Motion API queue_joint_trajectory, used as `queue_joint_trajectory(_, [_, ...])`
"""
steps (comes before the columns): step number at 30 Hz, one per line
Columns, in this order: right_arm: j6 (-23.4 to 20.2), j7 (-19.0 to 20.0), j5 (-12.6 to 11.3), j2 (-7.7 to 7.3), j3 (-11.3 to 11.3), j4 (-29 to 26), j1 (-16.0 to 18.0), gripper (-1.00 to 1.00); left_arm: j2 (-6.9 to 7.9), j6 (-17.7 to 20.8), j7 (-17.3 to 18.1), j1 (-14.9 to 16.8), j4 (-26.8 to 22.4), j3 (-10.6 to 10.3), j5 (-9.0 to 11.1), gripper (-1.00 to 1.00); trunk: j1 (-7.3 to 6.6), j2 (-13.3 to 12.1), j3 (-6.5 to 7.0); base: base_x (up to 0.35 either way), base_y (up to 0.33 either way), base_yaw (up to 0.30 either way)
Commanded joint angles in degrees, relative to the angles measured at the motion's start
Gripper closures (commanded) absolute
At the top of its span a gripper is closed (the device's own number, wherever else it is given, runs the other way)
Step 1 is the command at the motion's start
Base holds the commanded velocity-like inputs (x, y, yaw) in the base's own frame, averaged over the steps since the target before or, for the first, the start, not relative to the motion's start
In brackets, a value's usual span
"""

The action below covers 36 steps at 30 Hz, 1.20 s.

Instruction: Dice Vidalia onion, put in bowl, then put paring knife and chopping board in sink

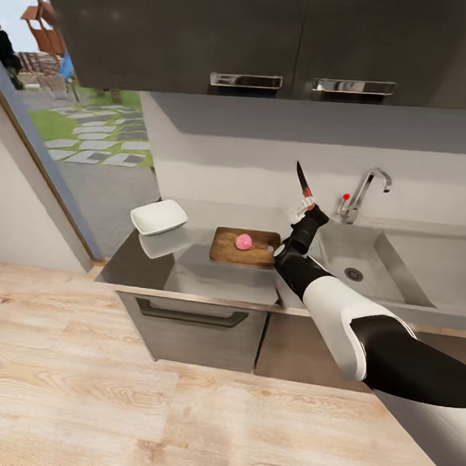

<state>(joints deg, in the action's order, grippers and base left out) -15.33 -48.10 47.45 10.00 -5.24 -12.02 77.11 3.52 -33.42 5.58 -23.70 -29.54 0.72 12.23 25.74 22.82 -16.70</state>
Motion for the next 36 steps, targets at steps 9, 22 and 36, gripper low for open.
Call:
queue_joint_trajectory(9, [1.3, 0.1, 0.0, 0.00, -0.4, 5.1, 0.0, 1.00, 0.00, 0.0, 0.6, 0.0, -0.2, 0.1, 0.5, -1.00, 0.04, 0.1, 0.67, 0.047, 0.000, 0.158])
queue_joint_trajectory(22, [7.1, 0.3, 0.0, 0.00, -0.3, 8.0, -0.8, 1.00, 0.00, 0.0, 0.6, 0.0, -0.2, 0.1, 0.5, -1.00, 0.04, 0.1, 1.77, 0.073, 0.000, 0.157])
queue_joint_trajectory(36, [8.9, 0.9, 0.1, 0.00, -0.3, 10.0, -1.6, 1.00, 0.00, 0.0, 0.7, 0.0, -0.1, 0.1, 0.5, -1.00, 0.04, 0.1, 2.52, 0.007, 0.000, 0.085])
